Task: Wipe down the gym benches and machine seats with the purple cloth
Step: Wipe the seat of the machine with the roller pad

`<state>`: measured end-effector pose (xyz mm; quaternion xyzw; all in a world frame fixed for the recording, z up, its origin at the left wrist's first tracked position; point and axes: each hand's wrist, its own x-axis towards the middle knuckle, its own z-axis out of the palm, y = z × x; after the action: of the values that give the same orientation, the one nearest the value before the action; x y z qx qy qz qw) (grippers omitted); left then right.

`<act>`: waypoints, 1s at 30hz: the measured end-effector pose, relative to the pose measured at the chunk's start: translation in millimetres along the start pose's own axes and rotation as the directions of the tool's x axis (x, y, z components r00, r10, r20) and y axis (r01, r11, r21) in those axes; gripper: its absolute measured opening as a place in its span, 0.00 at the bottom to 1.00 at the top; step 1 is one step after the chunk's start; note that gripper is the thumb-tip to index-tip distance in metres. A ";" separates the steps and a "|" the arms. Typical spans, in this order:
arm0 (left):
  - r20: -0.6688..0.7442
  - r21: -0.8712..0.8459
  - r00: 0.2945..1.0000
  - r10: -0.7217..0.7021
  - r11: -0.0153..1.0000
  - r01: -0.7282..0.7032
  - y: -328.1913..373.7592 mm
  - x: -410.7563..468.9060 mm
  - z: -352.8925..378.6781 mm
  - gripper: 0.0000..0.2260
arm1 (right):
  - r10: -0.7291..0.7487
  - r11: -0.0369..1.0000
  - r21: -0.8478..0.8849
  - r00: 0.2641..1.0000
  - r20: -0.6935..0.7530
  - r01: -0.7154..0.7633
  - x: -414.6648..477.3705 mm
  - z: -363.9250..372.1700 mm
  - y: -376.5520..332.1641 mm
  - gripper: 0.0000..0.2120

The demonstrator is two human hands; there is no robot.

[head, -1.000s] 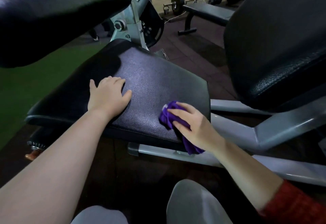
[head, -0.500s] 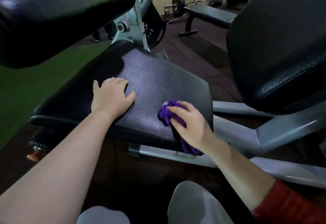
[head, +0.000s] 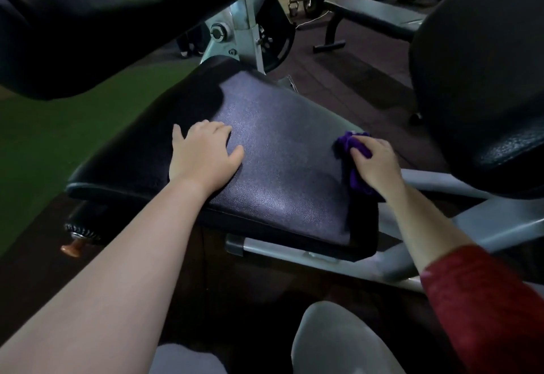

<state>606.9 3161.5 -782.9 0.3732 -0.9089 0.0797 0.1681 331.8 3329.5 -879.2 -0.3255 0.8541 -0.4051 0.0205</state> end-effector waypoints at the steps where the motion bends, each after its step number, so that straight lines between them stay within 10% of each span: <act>1: -0.005 -0.004 1.000 0.001 1.000 -0.001 0.1 0.0 0.4 0.22 | 0.028 1.000 0.001 1.000 -0.001 -0.028 18.4 1.2 2.4 0.17; 8: 0.039 -0.019 0.999 -0.015 1.000 0.016 1.7 1.2 -7.0 0.20 | 0.075 0.994 -0.081 0.994 0.077 -0.069 65.6 16.1 -39.1 0.19; 17: -0.103 -0.176 0.993 -0.055 0.984 0.036 -22.5 10.0 -30.5 0.22 | -0.593 0.802 0.224 0.783 0.188 0.554 -95.0 33.7 -126.3 0.17; 24: -0.047 -0.108 0.992 -0.119 0.988 0.113 -48.4 -25.7 -48.8 0.21 | -0.148 0.987 0.053 0.989 -0.021 0.149 -60.3 0.0 -39.8 0.16; 30: -0.070 -0.128 0.976 -0.208 0.972 0.198 -78.7 -70.5 -65.8 0.19 | 0.022 0.999 0.025 1.000 0.018 -0.022 -29.5 38.9 -131.5 0.17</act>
<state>725.4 3169.4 -745.8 0.4500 -0.8613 0.0227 0.2348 437.6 3259.5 -819.3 -0.3194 0.8522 -0.4127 0.0369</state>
